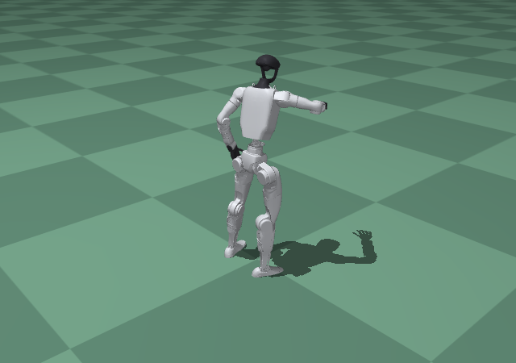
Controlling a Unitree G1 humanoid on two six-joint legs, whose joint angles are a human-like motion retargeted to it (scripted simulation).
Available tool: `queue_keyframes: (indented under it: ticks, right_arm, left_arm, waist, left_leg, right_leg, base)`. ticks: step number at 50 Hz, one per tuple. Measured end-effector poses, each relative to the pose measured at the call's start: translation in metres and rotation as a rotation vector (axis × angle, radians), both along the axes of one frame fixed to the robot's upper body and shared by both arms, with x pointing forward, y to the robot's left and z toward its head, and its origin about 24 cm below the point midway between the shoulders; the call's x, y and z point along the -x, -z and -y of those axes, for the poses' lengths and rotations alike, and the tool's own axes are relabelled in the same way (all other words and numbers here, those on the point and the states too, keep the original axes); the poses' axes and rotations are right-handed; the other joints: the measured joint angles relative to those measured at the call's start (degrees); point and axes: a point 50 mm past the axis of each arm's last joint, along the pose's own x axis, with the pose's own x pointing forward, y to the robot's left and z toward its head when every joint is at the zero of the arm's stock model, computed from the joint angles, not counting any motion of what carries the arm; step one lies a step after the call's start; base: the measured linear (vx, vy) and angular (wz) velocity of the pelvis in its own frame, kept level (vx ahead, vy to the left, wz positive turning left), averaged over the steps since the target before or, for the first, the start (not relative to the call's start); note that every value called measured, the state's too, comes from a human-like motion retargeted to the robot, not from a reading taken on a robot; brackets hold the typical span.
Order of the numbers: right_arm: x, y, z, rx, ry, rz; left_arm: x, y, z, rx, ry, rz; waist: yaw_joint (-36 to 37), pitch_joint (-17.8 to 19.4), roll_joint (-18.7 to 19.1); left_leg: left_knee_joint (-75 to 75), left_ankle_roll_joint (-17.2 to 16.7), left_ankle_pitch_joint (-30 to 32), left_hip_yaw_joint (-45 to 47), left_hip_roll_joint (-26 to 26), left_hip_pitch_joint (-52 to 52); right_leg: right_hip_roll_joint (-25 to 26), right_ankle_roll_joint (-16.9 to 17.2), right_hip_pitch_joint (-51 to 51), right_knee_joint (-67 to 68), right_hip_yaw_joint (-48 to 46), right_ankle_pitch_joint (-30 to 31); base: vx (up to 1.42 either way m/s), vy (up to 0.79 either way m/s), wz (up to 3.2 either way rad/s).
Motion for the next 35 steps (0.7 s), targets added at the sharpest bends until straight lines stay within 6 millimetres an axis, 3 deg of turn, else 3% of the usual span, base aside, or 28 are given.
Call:
queue_keyframes:
  ticks: [2,3,5,10,15,20,23,26,30,35]
  right_arm:
    - [-0.003,0.022,0.036,0.020,0.145,-0.074]
    - [-0.004,0.028,0.054,0.029,0.220,-0.091]
    - [-0.006,0.027,0.087,0.044,0.369,-0.088]
    - [0.003,0.015,0.155,-0.002,0.675,-0.079]
    - [0.017,-0.007,0.200,-0.049,0.904,-0.032]
    - [0.020,-0.038,0.216,-0.045,1.051,0.052]
    - [0.008,-0.067,0.200,-0.054,1.028,0.140]
    - [-0.011,-0.097,0.160,-0.060,0.888,0.246]
    - [-0.033,-0.133,0.075,-0.042,0.556,0.360]
    - [-0.032,-0.140,-0.037,-0.027,0.093,0.340]
  left_arm:
    - [0.016,0.003,-0.002,-0.054,0.033,-0.025]
    - [0.016,0.002,-0.004,-0.062,0.033,-0.023]
    - [0.002,-0.003,-0.009,-0.046,0.000,0.001]
    - [0.005,-0.012,-0.015,-0.012,-0.013,0.034]
    - [0.012,-0.015,-0.023,0.032,-0.043,0.026]
    - [0.019,-0.013,-0.034,0.003,-0.016,-0.011]
    - [0.023,-0.010,-0.041,-0.049,0.021,-0.044]
    - [0.030,-0.006,-0.049,-0.105,0.040,-0.082]
    - [0.038,0.000,-0.056,-0.136,0.005,-0.120]
    - [0.048,0.005,-0.063,-0.123,-0.073,-0.149]
  waist:
    - [-0.79,-4.65,-1.22]
    - [-1.05,-5.06,-1.51]
    - [-1.10,-0.80,-1.23]
    - [-0.76,-0.09,-1.39]
    - [1.22,-0.03,-1.44]
    - [4.36,0.16,-1.15]
    - [5.99,0.30,-0.61]
    - [7.49,0.28,-0.14]
    - [8.27,0.61,0.60]
    - [7.82,0.91,0.99]
  left_leg:
    - [3.17,-0.13,-0.64,1.21,-0.17,-5.85]
    - [3.33,-0.13,-0.59,1.37,0.01,-6.52]
    - [0.00,-0.06,0.44,0.90,0.53,-1.44]
    - [0.00,-0.07,0.50,1.04,0.31,-1.19]
    - [0.00,-0.06,0.19,0.51,-0.32,-0.73]
    - [0.00,0.30,-0.04,0.28,-1.18,-0.24]
    - [0.00,0.32,-0.02,0.53,-1.40,-0.13]
    - [0.00,0.03,0.09,1.14,-1.29,-0.15]
    - [0.00,-0.07,0.43,2.04,-1.39,-0.54]
    - [0.00,-0.10,0.78,2.98,-1.53,-1.05]
  right_leg:
    - [-0.30,0.00,-4.09,-1.17,0.58,1.57]
    - [-0.07,0.00,-4.74,-1.28,0.63,1.81]
    - [0.97,0.00,-1.74,-0.41,0.17,0.91]
    - [0.84,0.00,-1.42,-0.61,0.00,1.19]
    - [-0.23,0.00,-0.78,-0.19,-0.33,0.65]
    - [-1.34,0.00,-0.29,0.20,-0.24,0.40]
    - [-1.54,0.00,-0.37,0.26,0.14,0.56]
    - [-1.31,0.00,-0.74,0.14,0.80,0.91]
    - [-0.97,0.00,-1.49,-0.30,1.64,1.73]
    - [-0.56,0.00,-2.29,-0.91,2.42,2.68]
  base:
    - [-0.07,0.10,-0.22]
    - [-0.06,-0.02,-0.18]
    - [-0.05,-0.12,-0.13]
    - [-0.01,-0.01,-0.02]
    - [0.02,0.04,0.09]
    - [0.01,0.04,0.06]
    - [0.00,0.00,0.00]
    - [-0.02,-0.01,-0.12]
    - [-0.05,-0.01,-0.19]
    - [-0.02,0.00,-0.07]
